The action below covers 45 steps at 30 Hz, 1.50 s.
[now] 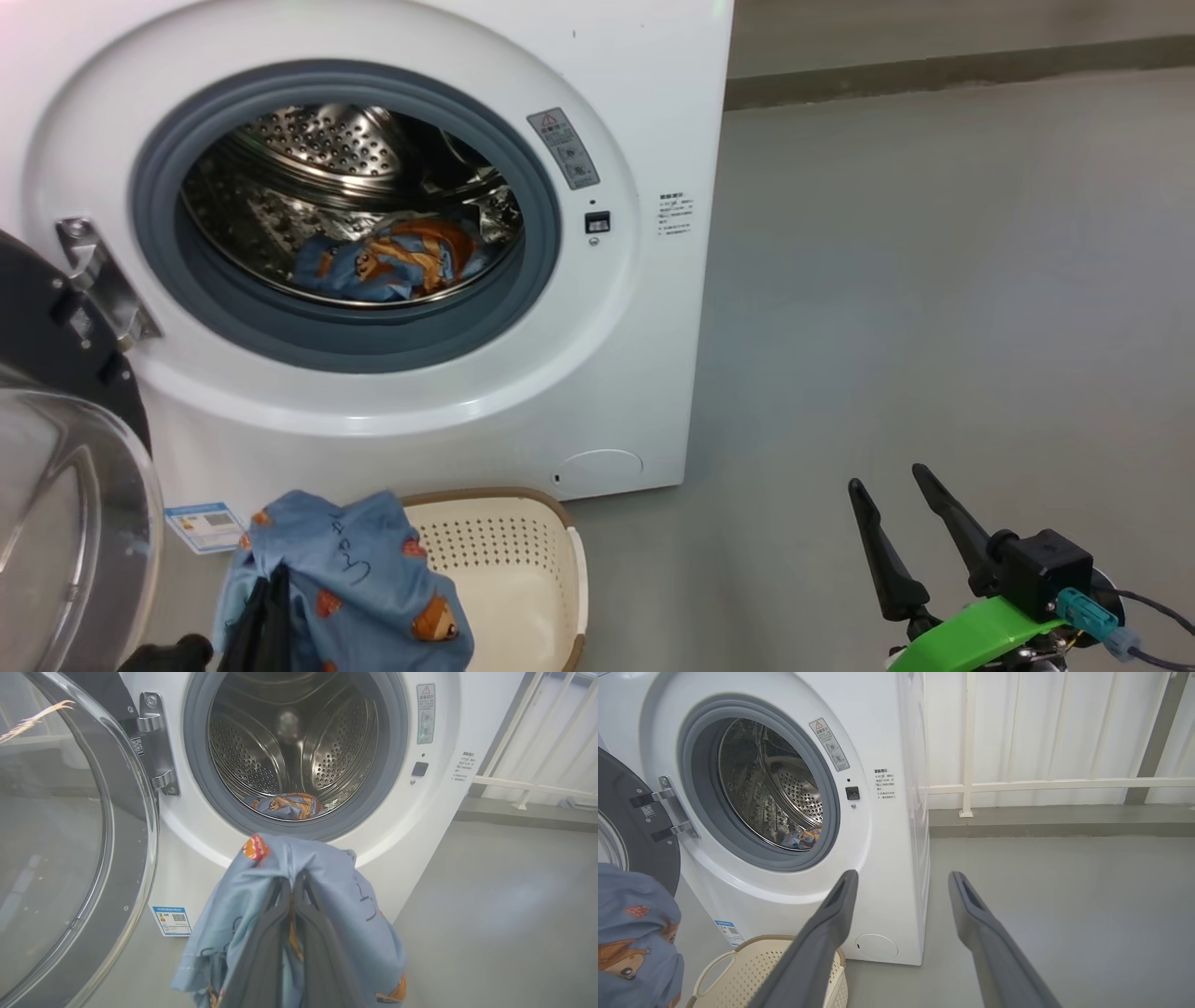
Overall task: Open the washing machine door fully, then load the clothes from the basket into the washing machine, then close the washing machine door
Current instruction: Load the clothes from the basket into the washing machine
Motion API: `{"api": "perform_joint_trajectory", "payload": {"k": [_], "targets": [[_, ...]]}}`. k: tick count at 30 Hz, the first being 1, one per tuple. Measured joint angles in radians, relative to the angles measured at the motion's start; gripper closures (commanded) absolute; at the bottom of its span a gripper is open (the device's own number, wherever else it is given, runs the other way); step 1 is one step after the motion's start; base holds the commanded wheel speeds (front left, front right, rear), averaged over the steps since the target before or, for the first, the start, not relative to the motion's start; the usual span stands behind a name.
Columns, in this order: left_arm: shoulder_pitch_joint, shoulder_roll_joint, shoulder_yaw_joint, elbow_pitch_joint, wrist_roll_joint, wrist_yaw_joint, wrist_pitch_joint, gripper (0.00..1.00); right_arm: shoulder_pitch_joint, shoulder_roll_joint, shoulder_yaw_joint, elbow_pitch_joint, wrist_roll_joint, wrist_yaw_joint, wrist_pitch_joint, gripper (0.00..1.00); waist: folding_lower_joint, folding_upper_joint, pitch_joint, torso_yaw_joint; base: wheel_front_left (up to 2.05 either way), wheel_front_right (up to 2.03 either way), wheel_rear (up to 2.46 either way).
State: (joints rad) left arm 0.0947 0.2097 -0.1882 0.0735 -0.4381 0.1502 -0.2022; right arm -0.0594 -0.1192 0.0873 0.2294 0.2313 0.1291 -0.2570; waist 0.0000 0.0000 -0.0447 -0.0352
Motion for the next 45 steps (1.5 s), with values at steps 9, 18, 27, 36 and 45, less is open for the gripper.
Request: {"api": "perform_joint_trajectory", "payload": {"k": [9,18,27,36,45], "targets": [[-0.125,-0.003,0.032,0.082,-0.033,-0.007,-0.001,1.0,-0.001,0.03,0.0,-0.032,-0.01,0.0,0.0,0.0,0.0,0.0,0.048,-0.063,0.0,0.0,0.0],[-0.372,0.021,0.098,0.195,-0.08,-0.026,-0.005,1.0,-0.024,0.058,0.001,-0.064,-0.033,0.0,0.0,0.0,0.0,0.0,0.155,-0.141,0.0,0.0,0.0],[-0.624,0.079,0.152,0.332,-0.089,-0.038,-0.018,1.0,-0.049,0.066,0.034,-0.097,-0.005,0.0,0.0,0.0,0.0,0.0,0.277,-0.233,0.0,0.0,0.0],[-0.846,0.139,0.201,0.492,-0.095,-0.05,-0.037,1.0,-0.05,0.069,0.068,-0.127,0.036,0.0,0.0,0.0,0.0,0.0,0.401,-0.312,0.0,0.0,0.0],[-1.051,0.215,0.224,0.649,-0.081,-0.112,-0.048,1.0,-0.091,0.071,0.105,-0.152,0.063,0.0,0.0,0.0,0.0,0.0,0.532,-0.363,0.0,0.0,0.0]]}}
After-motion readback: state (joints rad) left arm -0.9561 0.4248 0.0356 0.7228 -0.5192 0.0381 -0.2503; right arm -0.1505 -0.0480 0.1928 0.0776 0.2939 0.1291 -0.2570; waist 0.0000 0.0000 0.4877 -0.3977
